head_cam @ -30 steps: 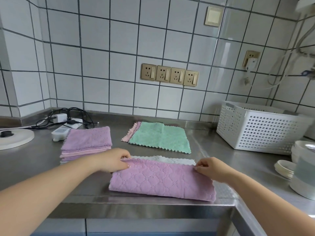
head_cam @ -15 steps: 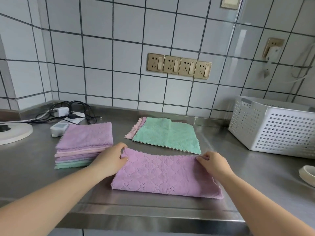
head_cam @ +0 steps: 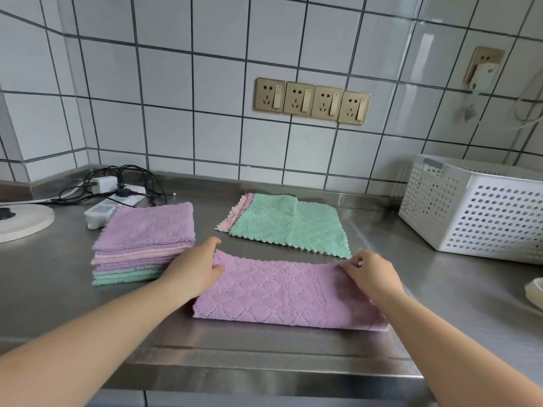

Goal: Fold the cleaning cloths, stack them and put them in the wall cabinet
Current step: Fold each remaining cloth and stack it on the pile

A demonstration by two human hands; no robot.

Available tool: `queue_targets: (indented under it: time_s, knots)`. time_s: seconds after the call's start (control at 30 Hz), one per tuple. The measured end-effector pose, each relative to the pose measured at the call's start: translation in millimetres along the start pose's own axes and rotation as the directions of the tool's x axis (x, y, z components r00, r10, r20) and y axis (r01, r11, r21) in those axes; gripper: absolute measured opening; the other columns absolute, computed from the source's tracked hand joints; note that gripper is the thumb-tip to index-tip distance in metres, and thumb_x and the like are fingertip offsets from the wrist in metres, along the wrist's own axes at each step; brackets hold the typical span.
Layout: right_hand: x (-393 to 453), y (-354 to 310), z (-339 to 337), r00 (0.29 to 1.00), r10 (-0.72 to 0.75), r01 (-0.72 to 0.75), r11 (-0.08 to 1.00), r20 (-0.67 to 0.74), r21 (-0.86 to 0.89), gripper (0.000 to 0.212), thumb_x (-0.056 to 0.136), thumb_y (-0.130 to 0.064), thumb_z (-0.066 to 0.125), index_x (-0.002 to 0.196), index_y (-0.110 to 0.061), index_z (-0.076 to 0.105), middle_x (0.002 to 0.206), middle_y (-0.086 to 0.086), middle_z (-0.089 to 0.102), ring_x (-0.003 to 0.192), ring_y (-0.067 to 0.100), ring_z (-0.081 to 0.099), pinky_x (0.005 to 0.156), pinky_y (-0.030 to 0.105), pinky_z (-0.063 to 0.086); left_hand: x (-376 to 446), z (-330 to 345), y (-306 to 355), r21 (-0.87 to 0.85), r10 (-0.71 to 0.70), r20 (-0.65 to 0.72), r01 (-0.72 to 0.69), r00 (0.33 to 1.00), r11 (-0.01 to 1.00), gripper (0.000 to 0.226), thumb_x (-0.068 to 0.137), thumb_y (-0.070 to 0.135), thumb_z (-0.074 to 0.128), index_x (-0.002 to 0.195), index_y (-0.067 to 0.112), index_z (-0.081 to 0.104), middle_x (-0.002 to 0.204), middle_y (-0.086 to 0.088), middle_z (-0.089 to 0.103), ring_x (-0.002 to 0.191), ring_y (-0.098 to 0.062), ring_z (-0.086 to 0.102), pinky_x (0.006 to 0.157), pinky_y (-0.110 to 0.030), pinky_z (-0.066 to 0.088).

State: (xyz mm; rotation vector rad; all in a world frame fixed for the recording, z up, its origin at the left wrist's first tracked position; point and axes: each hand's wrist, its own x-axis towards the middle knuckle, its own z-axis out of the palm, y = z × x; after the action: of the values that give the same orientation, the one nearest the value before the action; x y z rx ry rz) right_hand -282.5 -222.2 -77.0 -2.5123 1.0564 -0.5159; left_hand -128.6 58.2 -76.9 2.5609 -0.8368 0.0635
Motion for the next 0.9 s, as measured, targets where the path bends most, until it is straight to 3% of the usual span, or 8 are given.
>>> queue_targets:
  time_s: [0.1,0.2,0.27,0.4,0.47,0.57,0.7,0.9]
  knots:
    - [-6.5,-1.0,-5.4,1.0,-0.006,0.006,1.0,-0.003,0.017,0.036,0.089,-0.04,0.054,0.117,-0.018,0.054,0.113,0.005,0.061,0.088,0.026,0.062,0.072,0.033,0.051,-10.7,-1.5,7.9,0.176,0.05,-0.009,-0.047,0.999,0.983,0.063,0.091,0.037,0.05,0.145,0.021,0.022,0.138,-0.007,0.034,0.121,-0.025,0.047,0.098,-0.036,0.042]
    - [-18.4,-14.6,-8.8,0.982,-0.184,0.178,0.975,-0.034,-0.134,0.04,0.092,-0.037,0.051,0.129,-0.02,0.051,0.134,0.005,0.048,0.116,0.025,0.052,0.094,0.035,0.045,-20.2,0.4,24.3,0.324,0.196,-0.028,-0.177,0.98,0.929,0.06,0.094,0.039,0.043,0.147,0.022,0.019,0.155,-0.002,0.011,0.141,-0.024,0.02,0.112,-0.04,0.026]
    - [-31.8,-36.3,-3.0,0.95,-0.309,0.313,0.936,0.051,-0.163,0.042,0.094,-0.035,0.047,0.135,-0.022,0.046,0.142,0.004,0.042,0.126,0.024,0.045,0.104,0.038,0.04,-19.4,8.4,41.1,0.239,0.248,0.047,-0.252,0.968,0.938,0.056,0.098,0.033,0.037,0.148,0.02,0.018,0.158,0.002,0.007,0.146,-0.018,0.005,0.117,-0.04,0.018]
    - [-55.8,-70.3,32.8,0.872,-0.427,0.465,0.875,0.24,-0.132,0.045,0.093,-0.028,0.039,0.138,-0.026,0.042,0.149,-0.001,0.036,0.137,0.021,0.033,0.112,0.043,0.026,-12.8,39.0,73.0,0.078,0.347,0.149,-0.361,0.926,0.929,0.051,0.099,0.021,0.032,0.148,0.012,0.021,0.157,-0.003,0.018,0.146,-0.016,0.011,0.119,-0.029,0.008]
    - [-62.8,-69.7,45.3,0.865,-0.41,0.464,0.874,0.29,-0.146,0.049,0.093,-0.036,0.027,0.14,-0.027,0.038,0.151,-0.003,0.032,0.141,0.017,0.025,0.114,0.044,0.021,-13.4,51.8,73.8,0.091,0.346,0.182,-0.366,0.92,0.926,0.051,0.098,0.021,0.029,0.148,0.014,0.022,0.157,-0.002,0.018,0.145,-0.015,0.013,0.119,-0.032,0.011]
    - [-66.5,-56.8,46.3,0.869,-0.405,0.467,0.861,0.284,-0.201,0.08,0.075,-0.059,-0.001,0.144,-0.031,0.029,0.156,-0.005,0.023,0.145,0.014,0.016,0.116,0.042,0.015,-16.2,52.5,66.7,0.175,0.303,0.21,-0.341,0.93,0.924,0.052,0.1,0.032,0.024,0.149,0.019,0.017,0.159,0.001,0.009,0.146,-0.014,0.007,0.12,-0.034,0.007]
    - [-67.0,-47.5,35.4,0.885,-0.344,0.428,0.867,0.315,-0.255,0.063,0.092,-0.062,0.022,0.148,-0.033,0.019,0.158,-0.002,0.014,0.146,0.015,0.009,0.117,0.044,0.009,-22.5,39.0,59.1,0.235,0.214,0.262,-0.277,0.941,0.932,0.058,0.098,0.049,0.022,0.15,0.025,0.01,0.159,0.001,0.0,0.147,-0.016,0.0,0.119,-0.032,0.001]
    - [-61.5,-26.8,18.7,0.908,-0.237,0.352,0.879,0.346,-0.321,0.07,0.088,-0.07,0.017,0.148,-0.035,0.013,0.159,-0.004,0.009,0.147,0.017,0.005,0.117,0.05,0.004,-30.3,26.6,50.4,0.278,0.139,0.294,-0.224,0.946,0.934,0.063,0.096,0.055,0.02,0.15,0.026,0.006,0.159,0.001,-0.005,0.147,-0.016,-0.004,0.117,-0.034,-0.001]
